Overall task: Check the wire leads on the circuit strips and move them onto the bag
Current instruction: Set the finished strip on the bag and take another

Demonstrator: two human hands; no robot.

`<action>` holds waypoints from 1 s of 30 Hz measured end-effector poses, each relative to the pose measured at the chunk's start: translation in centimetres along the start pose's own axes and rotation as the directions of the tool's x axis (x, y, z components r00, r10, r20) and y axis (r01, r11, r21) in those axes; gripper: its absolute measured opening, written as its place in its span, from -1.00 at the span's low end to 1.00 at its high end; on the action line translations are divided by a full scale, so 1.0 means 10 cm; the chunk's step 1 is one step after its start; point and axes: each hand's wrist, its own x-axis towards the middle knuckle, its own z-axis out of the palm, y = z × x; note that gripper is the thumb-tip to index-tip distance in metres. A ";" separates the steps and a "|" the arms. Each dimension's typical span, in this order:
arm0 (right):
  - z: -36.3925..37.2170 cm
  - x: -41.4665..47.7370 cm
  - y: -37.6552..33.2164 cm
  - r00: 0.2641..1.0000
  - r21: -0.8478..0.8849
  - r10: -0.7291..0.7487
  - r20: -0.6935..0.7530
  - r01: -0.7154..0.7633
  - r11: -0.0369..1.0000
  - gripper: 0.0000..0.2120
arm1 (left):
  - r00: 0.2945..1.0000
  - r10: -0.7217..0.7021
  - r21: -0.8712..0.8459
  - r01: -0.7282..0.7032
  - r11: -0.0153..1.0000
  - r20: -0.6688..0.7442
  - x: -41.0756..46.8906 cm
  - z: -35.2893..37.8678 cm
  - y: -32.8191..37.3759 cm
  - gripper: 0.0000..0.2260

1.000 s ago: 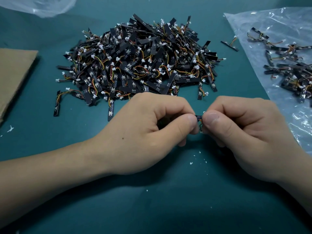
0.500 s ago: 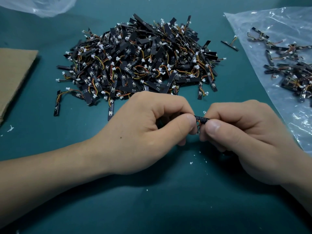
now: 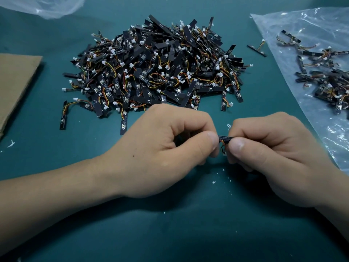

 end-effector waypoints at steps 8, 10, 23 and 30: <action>0.01 0.00 0.02 1.000 0.005 0.007 -0.009 -0.007 1.000 -0.70 | 1.000 0.012 -0.002 -0.012 1.000 -0.010 0.00 0.01 -0.01 -0.78; 0.01 0.00 0.02 1.000 0.012 0.009 -0.009 -0.009 1.000 -0.70 | 1.000 0.008 0.006 -0.008 1.000 0.003 0.00 0.02 -0.01 -0.78; 0.00 0.05 0.02 0.997 0.032 -0.067 0.050 0.065 0.997 -0.76 | 1.000 -0.003 0.041 0.002 0.999 0.028 0.00 0.02 -0.01 -0.82; -0.02 0.04 0.04 0.992 -0.010 -0.085 0.097 0.087 0.996 -0.72 | 0.998 0.001 0.109 -0.009 0.994 0.071 -0.01 0.03 -0.02 -0.83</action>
